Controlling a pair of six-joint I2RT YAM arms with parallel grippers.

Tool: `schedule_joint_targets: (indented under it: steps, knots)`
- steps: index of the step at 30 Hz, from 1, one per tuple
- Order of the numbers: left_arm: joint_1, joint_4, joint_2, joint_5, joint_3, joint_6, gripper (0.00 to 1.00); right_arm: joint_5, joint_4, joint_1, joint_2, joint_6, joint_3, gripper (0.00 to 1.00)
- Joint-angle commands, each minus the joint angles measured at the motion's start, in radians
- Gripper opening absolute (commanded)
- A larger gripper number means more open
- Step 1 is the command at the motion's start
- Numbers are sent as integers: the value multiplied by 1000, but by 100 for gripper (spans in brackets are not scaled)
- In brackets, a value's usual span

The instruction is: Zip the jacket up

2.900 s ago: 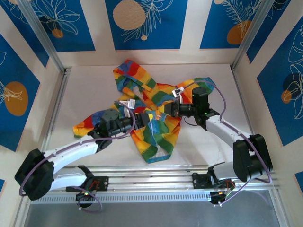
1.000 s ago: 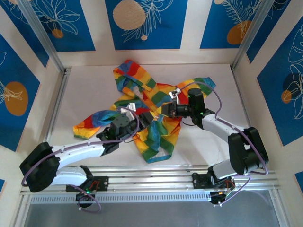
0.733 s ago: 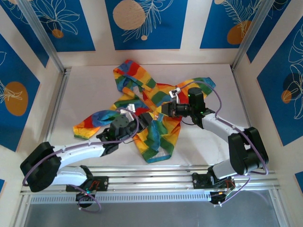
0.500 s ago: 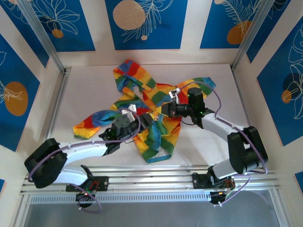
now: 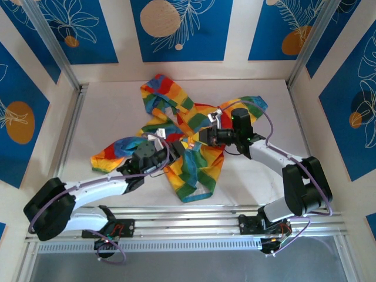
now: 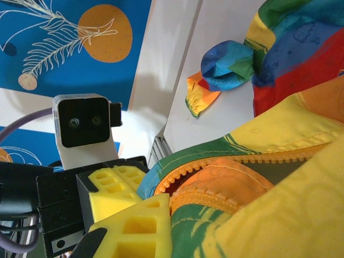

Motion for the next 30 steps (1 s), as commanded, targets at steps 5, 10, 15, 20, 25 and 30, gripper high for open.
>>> schedule_joint_targets:
  steps: [5, 10, 15, 20, 25, 30]
  knots:
    - [19, -215, -87, 113, -57, 65, 0, 25, -71, -7, 22, -56, 13, 29]
    - [70, -481, -84, 215, 53, 197, 0, 48, -198, -17, 1, -158, 40, 41]
    - [132, -645, -65, 322, 141, 294, 0, 112, -458, -21, -66, -388, 126, 42]
    - [176, -758, -72, 375, 199, 382, 0, 211, -621, -19, -142, -541, 165, 41]
    - [199, -819, -66, 417, 239, 434, 0, 290, -667, 40, -206, -638, 173, 37]
    - [208, -856, -57, 444, 265, 463, 0, 309, -659, 173, -183, -708, 186, 32]
